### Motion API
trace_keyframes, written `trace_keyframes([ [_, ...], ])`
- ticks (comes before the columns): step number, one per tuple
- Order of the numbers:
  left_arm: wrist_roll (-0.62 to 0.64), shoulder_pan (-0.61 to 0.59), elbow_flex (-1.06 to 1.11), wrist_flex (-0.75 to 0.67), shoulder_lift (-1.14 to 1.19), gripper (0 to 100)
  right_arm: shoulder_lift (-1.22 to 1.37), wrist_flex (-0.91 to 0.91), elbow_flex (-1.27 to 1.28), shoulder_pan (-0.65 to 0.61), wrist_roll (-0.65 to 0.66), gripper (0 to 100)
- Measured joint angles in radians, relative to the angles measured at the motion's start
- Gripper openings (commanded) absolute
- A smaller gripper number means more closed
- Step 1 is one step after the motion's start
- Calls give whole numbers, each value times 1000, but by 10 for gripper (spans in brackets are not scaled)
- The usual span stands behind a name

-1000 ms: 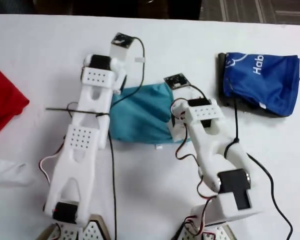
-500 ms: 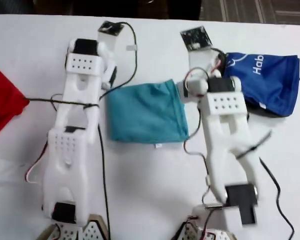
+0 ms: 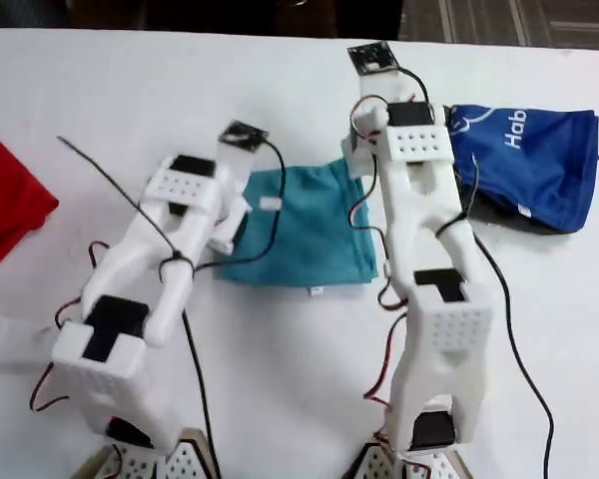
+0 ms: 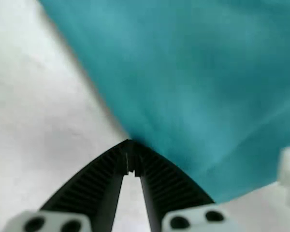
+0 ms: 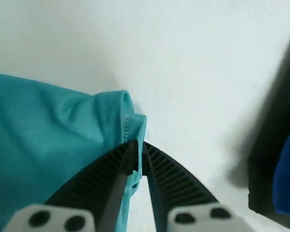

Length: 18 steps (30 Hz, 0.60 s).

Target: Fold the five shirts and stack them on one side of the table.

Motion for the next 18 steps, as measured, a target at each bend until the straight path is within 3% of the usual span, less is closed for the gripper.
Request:
trace_keyframes([
  [9, 37, 8, 29, -31, -8, 28, 164, 117, -256, -86, -6, 23],
  [18, 37, 6, 186, -121, -12, 28, 313, 110, -305, -18, -6, 23],
])
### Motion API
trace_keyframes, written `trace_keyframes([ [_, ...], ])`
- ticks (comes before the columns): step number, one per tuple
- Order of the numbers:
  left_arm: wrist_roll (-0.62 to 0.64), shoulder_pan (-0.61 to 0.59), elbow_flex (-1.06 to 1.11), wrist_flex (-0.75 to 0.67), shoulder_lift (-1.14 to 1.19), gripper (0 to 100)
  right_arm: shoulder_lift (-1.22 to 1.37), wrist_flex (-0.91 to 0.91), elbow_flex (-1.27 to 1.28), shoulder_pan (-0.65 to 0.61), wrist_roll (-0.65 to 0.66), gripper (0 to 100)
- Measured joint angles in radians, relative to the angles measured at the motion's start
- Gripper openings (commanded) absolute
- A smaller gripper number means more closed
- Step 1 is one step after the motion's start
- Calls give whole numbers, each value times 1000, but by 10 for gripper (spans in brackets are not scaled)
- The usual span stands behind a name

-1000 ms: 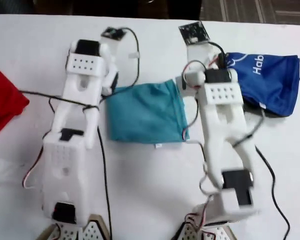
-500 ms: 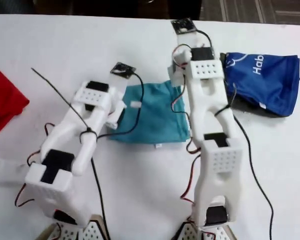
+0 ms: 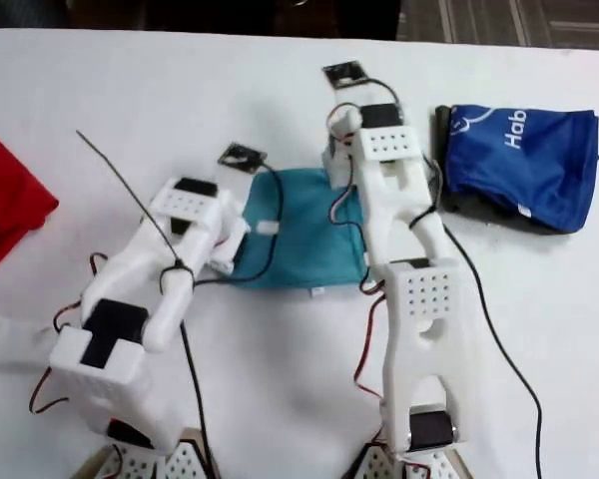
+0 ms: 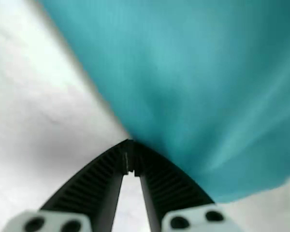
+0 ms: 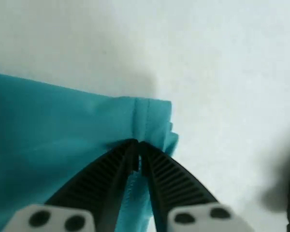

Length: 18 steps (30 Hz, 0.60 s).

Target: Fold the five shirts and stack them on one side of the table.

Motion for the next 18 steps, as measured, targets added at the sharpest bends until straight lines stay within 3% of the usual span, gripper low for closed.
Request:
trace_keyframes([
  [10, 2, -2, 60, -68, -38, 28, 35, 12, -74, 51, 0, 23],
  [15, 0, 2, -54, 40, -35, 28, 29, 120, -157, 51, 0, 41],
  [18, 0, 2, -127, 126, -46, 28, 2, 198, -199, 52, 0, 136],
])
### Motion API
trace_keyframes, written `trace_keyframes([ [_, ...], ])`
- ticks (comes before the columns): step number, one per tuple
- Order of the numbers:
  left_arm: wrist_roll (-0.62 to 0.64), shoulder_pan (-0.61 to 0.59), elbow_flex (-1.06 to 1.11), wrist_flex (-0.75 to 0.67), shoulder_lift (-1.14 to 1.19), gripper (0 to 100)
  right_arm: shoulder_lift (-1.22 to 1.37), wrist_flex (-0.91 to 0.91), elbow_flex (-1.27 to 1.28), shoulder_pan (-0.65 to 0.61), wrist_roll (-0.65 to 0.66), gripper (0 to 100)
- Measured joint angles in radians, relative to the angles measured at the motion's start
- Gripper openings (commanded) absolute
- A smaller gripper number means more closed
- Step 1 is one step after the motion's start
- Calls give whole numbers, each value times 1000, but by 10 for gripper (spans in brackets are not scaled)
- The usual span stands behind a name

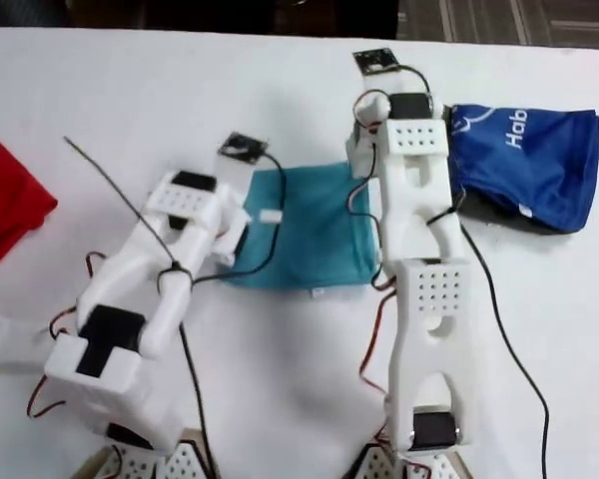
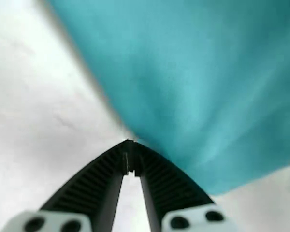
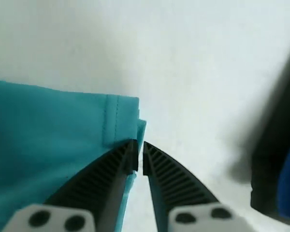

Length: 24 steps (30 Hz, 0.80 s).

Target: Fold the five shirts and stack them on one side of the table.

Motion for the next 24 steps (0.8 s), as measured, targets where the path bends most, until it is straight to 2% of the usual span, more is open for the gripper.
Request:
trace_keyframes([
  [2, 0, 0, -18, 34, -43, 28, -23, 49, -11, -2, 0, 207],
  [4, 0, 0, -18, 46, -109, 28, -41, 78, -14, -2, 0, 238],
  [8, -3, -23, 21, 48, -258, 28, -86, 84, 43, -18, 0, 232],
  [12, -57, -91, 143, 23, -336, 28, -146, 86, 92, -34, 0, 233],
  [18, -100, -201, 321, -89, -356, 28, -195, 83, 35, -34, 0, 233],
  [24, -103, -216, 359, -114, -358, 28, -196, 78, 21, -51, -15, 233],
])
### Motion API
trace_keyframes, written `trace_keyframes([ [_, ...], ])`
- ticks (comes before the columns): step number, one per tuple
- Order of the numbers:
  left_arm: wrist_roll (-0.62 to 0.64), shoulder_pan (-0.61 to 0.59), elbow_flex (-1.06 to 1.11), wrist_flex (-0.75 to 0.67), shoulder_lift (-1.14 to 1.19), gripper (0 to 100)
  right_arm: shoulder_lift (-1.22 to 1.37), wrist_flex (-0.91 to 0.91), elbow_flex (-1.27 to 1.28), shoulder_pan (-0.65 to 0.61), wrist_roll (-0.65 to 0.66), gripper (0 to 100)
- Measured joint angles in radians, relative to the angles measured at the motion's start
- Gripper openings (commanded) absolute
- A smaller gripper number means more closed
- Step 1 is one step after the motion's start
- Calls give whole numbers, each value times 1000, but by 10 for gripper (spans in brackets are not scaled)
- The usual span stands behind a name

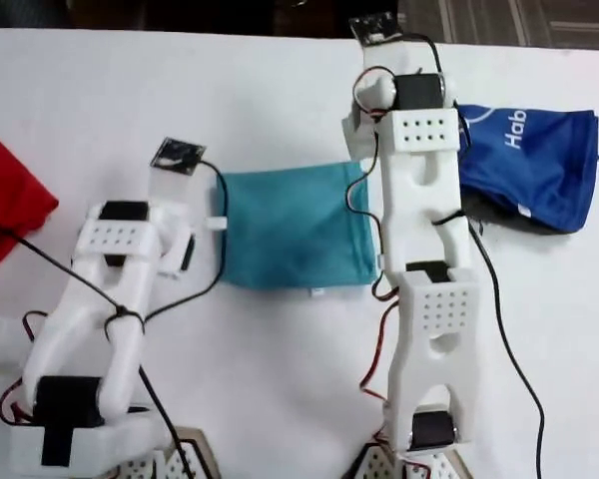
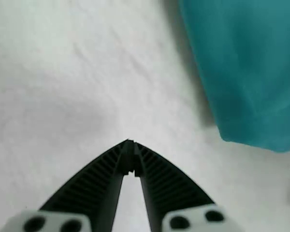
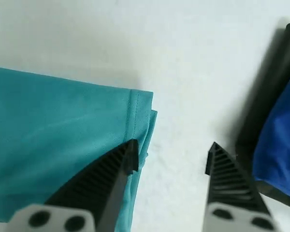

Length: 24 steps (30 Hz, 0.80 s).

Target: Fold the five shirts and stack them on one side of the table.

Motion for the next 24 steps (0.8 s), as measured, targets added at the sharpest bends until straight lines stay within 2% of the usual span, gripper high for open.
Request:
trace_keyframes([
  [2, -2, -11, 0, 0, 0, 28, -5, 8, 29, -32, -25, 249],
  [8, -6, -63, 0, -6, 0, 28, -21, 8, 207, -58, -120, 405],
  [17, -46, -100, 0, -6, 0, 28, 87, -12, 241, -104, -127, 330],
  [24, -46, -147, 0, -6, 0, 28, 227, -41, 238, -143, -127, 328],
])
